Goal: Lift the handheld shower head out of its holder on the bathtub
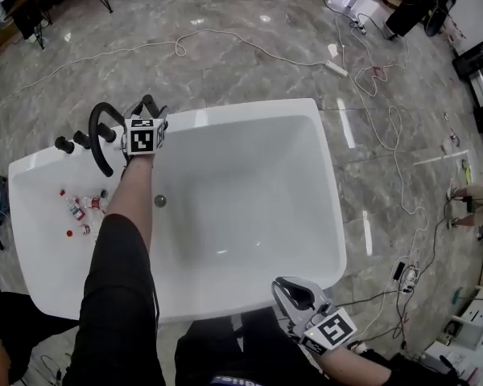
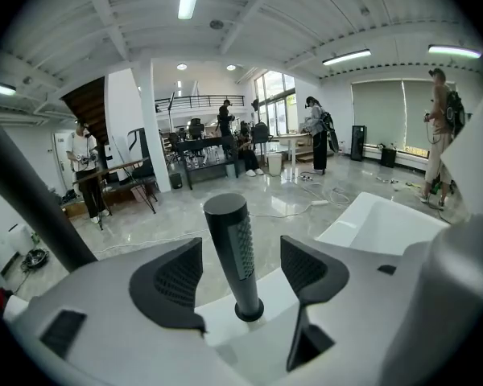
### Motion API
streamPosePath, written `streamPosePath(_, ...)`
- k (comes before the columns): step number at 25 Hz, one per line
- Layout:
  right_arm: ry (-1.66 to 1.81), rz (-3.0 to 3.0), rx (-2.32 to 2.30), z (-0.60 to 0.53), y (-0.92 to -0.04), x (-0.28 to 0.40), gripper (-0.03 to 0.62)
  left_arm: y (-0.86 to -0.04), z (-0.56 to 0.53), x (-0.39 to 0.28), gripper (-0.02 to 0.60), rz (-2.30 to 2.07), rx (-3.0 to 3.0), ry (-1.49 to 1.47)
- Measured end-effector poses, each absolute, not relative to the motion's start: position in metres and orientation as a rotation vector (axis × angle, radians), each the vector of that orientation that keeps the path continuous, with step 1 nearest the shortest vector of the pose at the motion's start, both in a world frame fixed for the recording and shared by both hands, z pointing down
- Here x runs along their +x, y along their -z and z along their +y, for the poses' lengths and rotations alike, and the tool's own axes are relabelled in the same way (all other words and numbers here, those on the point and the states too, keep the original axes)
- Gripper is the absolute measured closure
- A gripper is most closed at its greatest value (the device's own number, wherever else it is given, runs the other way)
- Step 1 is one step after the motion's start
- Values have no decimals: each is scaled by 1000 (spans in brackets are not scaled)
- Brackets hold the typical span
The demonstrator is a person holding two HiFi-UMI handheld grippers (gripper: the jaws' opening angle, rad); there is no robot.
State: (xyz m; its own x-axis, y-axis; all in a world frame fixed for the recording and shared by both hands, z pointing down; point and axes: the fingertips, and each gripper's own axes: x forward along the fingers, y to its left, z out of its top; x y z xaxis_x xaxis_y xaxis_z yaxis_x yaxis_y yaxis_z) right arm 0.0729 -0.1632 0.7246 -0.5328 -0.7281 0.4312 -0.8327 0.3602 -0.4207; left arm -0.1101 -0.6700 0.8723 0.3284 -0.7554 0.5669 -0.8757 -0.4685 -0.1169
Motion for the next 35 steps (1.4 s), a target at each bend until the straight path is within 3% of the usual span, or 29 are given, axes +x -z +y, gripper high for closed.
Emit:
streamPosePath(4, -933, -2397, 1463, -155, -731, 84, 583, -875, -676, -110, 284, -1480, 2378, -893)
streamPosePath(5, -941, -2388, 1468, -152, -732, 85, 583, -874, -678, -110, 330, -1472, 2381, -907)
streamPosePath(6, -951, -2378, 1470, -150, -733, 86, 583, -872, -679, -109, 427, -1460, 2384, -920)
streamPosePath(7, -960, -2369, 1470, -147, -734, 86, 583, -872, -678, -109, 432, -1442, 2383, -933)
streamPosePath(14, -930, -2392, 1472, -150, -710, 85, 583, -845, -651, -116, 442, -1415, 2370, -929)
streamPosePath(35, -637, -2667, 1403, -157, -538, 63, 585, -658, -466, -127, 445, -1438, 2444, -658)
